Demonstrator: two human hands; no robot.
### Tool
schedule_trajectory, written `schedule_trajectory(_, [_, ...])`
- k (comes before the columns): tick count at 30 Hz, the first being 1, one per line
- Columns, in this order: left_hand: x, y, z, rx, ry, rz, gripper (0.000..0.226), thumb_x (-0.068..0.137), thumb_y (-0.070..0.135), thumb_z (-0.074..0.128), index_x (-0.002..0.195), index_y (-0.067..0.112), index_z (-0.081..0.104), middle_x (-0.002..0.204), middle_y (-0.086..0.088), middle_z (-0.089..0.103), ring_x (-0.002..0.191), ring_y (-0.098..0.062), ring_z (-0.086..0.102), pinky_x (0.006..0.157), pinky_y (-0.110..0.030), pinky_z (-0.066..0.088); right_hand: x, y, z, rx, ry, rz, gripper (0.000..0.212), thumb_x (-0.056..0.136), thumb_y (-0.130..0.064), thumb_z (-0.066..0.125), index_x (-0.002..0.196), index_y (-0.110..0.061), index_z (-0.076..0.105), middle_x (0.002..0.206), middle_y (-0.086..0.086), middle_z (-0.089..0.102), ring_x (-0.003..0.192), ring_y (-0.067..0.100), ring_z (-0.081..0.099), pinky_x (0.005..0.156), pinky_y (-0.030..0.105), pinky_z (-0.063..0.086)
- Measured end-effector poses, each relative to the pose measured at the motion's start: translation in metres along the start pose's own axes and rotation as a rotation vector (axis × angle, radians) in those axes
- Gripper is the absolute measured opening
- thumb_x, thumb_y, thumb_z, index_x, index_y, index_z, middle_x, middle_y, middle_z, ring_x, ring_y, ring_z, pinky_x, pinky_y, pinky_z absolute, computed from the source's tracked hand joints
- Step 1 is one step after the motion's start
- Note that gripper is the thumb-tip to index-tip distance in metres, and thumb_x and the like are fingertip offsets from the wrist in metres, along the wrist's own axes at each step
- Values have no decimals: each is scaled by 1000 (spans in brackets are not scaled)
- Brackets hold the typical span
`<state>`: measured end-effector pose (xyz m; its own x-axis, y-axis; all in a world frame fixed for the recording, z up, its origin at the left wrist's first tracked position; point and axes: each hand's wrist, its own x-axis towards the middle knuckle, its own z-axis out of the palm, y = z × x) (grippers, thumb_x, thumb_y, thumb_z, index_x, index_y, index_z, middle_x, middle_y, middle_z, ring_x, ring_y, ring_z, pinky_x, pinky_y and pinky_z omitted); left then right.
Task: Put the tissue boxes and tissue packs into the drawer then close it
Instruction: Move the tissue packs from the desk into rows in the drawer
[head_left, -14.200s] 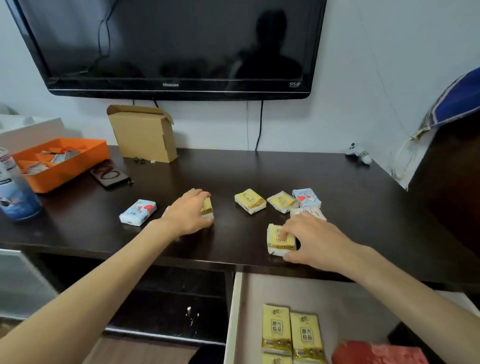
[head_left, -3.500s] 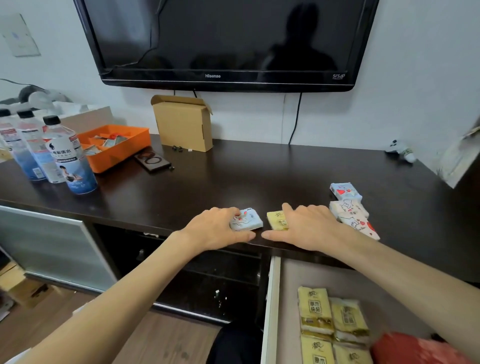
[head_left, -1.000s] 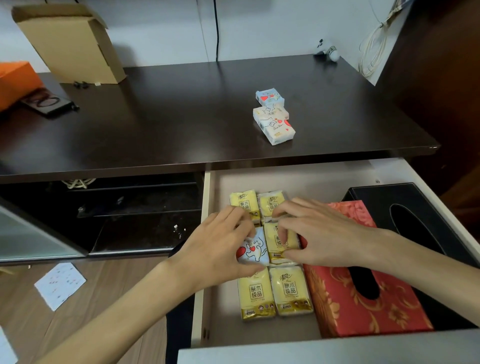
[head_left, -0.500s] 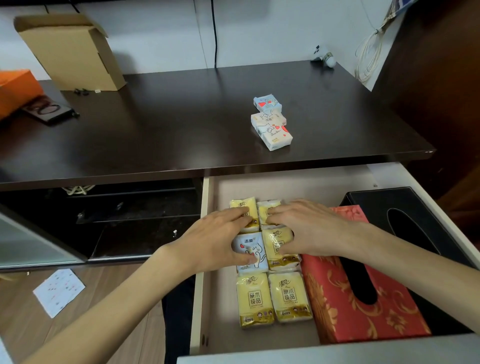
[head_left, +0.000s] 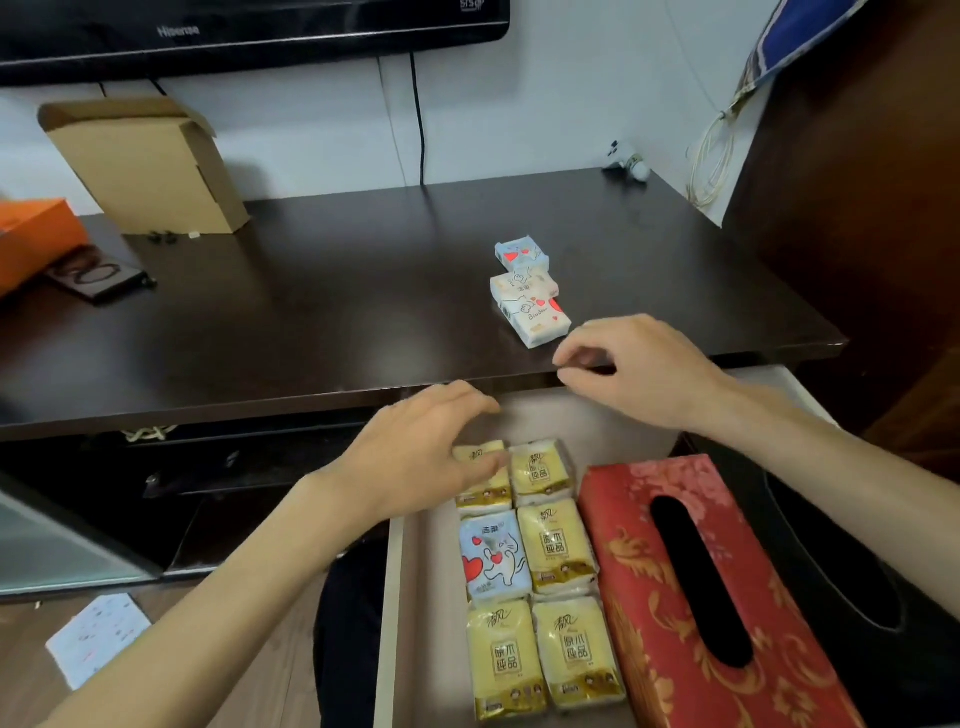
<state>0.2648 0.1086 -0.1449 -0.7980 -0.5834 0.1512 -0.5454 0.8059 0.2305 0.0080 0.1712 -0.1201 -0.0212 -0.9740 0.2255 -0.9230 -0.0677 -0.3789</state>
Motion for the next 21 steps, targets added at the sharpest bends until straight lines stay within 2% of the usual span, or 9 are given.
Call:
schedule_trajectory(3, [29,0,-14,30,63,-20,47,91,58,53,131,33,55,124,14,58,116,-9,54,89,-37,50,30,18,-19,39,12,81,9,92,-34,69,97,-38,75,93,-20,73,90,2,68,83,37,56])
schedule_trajectory(5, [51,-3,-20,43,117,-55,41,92,51,54,128,31,58,122,11,62,112,-13,58,86,-38,51,46,25,-20,43,13,125,13,91,-41,72,104,-39,71,98,-18,72,93,5,69,84,35,55])
schedule_trajectory(8, [82,-18,-22,57,173,-170,37,93,44,55,125,28,61,121,8,65,109,-18,62,84,-38,51,63,22,-3,12,-6,208,54,79,-71,70,119,-36,63,110,-17,67,98,11,64,79,38,50])
schedule_trajectory(10, [99,-28,-19,67,158,-240,36,93,40,56,126,25,61,121,4,65,106,-19,63,81,-36,51,73,14,15,-80,-3,232,75,71,-79,68,125,-29,55,114,-12,63,100,18,62,71,38,43])
schedule_trajectory(11, [107,-32,-17,80,142,-267,37,93,38,57,127,23,61,122,2,65,106,-21,63,81,-37,51,77,11,23,-112,17,231,77,71,-78,69,125,-25,52,116,-9,63,101,21,63,69,38,40])
schedule_trajectory(15, [139,-42,-15,55,118,-323,41,92,32,58,132,22,58,130,-2,59,112,-27,60,85,-41,48,79,15,24,-125,79,212,59,76,-56,69,122,-28,47,120,-6,68,97,26,65,65,38,37])
schedule_trajectory(18, [161,-39,-16,-32,121,-303,41,92,35,58,131,23,58,130,-1,57,106,-23,59,79,-37,46,68,37,5,-89,111,229,48,76,-53,66,114,-33,45,112,-9,67,86,20,61,59,35,37])
schedule_trajectory(21, [180,-28,-12,-19,95,-324,50,90,48,58,133,24,56,129,-3,56,110,-28,58,85,-41,48,58,60,-10,-105,98,296,46,81,-52,68,114,-33,43,114,-7,65,88,19,60,58,34,38])
